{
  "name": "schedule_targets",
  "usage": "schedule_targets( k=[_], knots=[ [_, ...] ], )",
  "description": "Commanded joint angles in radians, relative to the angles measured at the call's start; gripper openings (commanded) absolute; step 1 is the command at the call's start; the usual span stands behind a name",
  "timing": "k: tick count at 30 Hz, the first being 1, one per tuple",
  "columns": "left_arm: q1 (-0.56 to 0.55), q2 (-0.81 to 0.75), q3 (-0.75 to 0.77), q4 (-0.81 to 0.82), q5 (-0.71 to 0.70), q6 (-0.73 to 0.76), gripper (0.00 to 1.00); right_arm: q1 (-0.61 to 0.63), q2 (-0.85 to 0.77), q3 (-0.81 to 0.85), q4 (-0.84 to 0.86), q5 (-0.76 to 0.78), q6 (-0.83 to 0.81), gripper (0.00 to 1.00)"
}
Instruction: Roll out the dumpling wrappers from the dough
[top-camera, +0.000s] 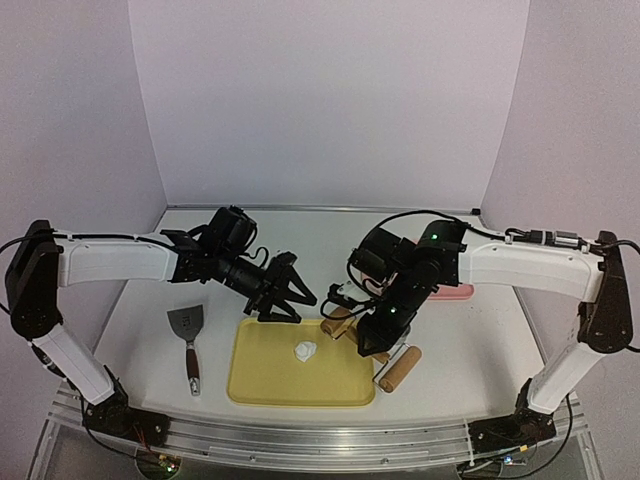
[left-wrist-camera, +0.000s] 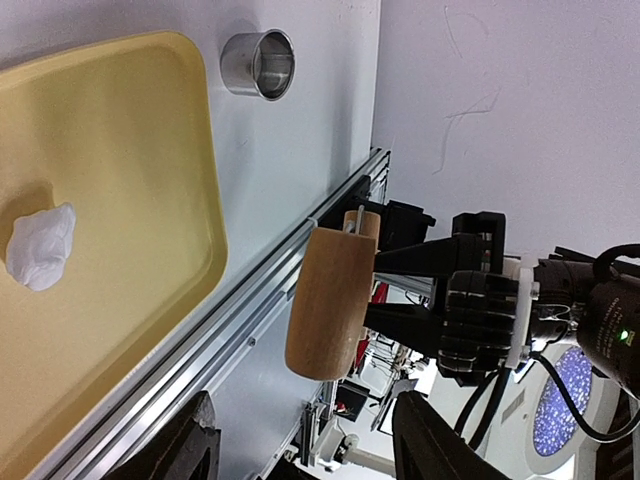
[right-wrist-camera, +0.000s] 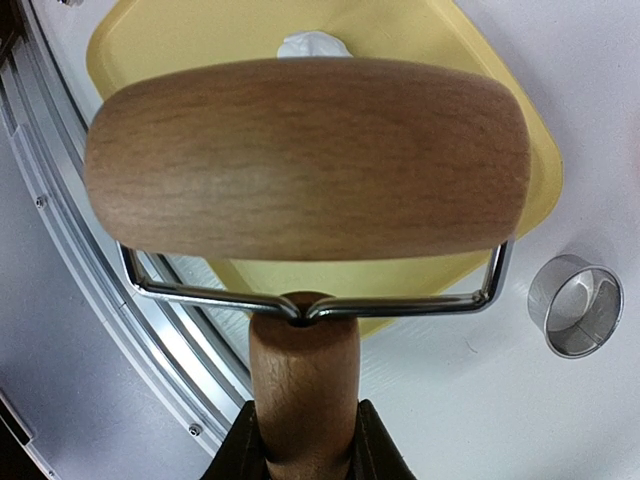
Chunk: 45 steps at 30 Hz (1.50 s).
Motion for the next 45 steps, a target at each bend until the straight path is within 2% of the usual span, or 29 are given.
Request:
schedule_targets(
  k=[1, 14, 22, 25, 26, 27, 28, 31, 33, 34, 36, 41, 43, 45],
  knots=[
    [-0.009, 0.02, 0.055, 0.065, 0.032, -0.002, 0.61, 0.018, -0.018, 0.055, 0.016, 0.0, -0.012, 0.0],
    [-0.059, 0.149, 0.12, 0.121, 0.132, -0.019, 0.61, 0.065, 0.021, 0.128, 0.014, 0.02, -0.054, 0.0],
    [-0.085, 0.192, 0.122, 0.079, 0.225, 0.011, 0.6, 0.069, 0.053, 0.166, 0.016, 0.049, -0.109, 0.0],
    [-0.085, 0.189, 0.116, 0.052, 0.24, 0.029, 0.52, 0.069, 0.069, 0.182, 0.016, 0.049, -0.124, 0.0],
    [-0.085, 0.19, 0.119, 0.038, 0.247, 0.039, 0.47, 0.069, 0.078, 0.189, 0.015, 0.049, -0.131, 0.0],
    [-0.085, 0.19, 0.12, 0.036, 0.25, 0.042, 0.39, 0.069, 0.084, 0.194, 0.016, 0.051, -0.134, 0.0],
    [-0.085, 0.189, 0.12, 0.035, 0.25, 0.044, 0.36, 0.069, 0.087, 0.198, 0.016, 0.051, -0.136, 0.0],
    [-0.085, 0.184, 0.121, 0.043, 0.249, 0.045, 0.06, 0.069, 0.095, 0.197, 0.016, 0.085, -0.137, 0.0],
    [-0.083, 0.178, 0.116, 0.057, 0.244, 0.038, 0.0, 0.069, 0.091, 0.192, 0.018, 0.103, -0.136, 0.01],
    [-0.081, 0.174, 0.107, 0.065, 0.233, 0.029, 0.0, 0.069, 0.088, 0.187, 0.019, 0.137, -0.134, 0.11],
    [-0.073, 0.159, 0.08, 0.099, 0.214, 0.0, 0.0, 0.07, 0.069, 0.169, 0.033, 0.176, -0.123, 0.39],
    [-0.018, 0.101, 0.03, 0.17, 0.154, -0.057, 0.0, 0.069, -0.007, 0.125, 0.082, 0.214, -0.067, 0.9],
    [-0.002, 0.085, 0.034, 0.169, 0.126, -0.054, 0.0, 0.068, -0.036, 0.121, 0.092, 0.211, -0.028, 0.97],
    [0.014, 0.055, 0.026, 0.229, 0.092, -0.079, 0.0, 0.067, -0.074, 0.119, 0.102, 0.204, 0.022, 0.98]
  ],
)
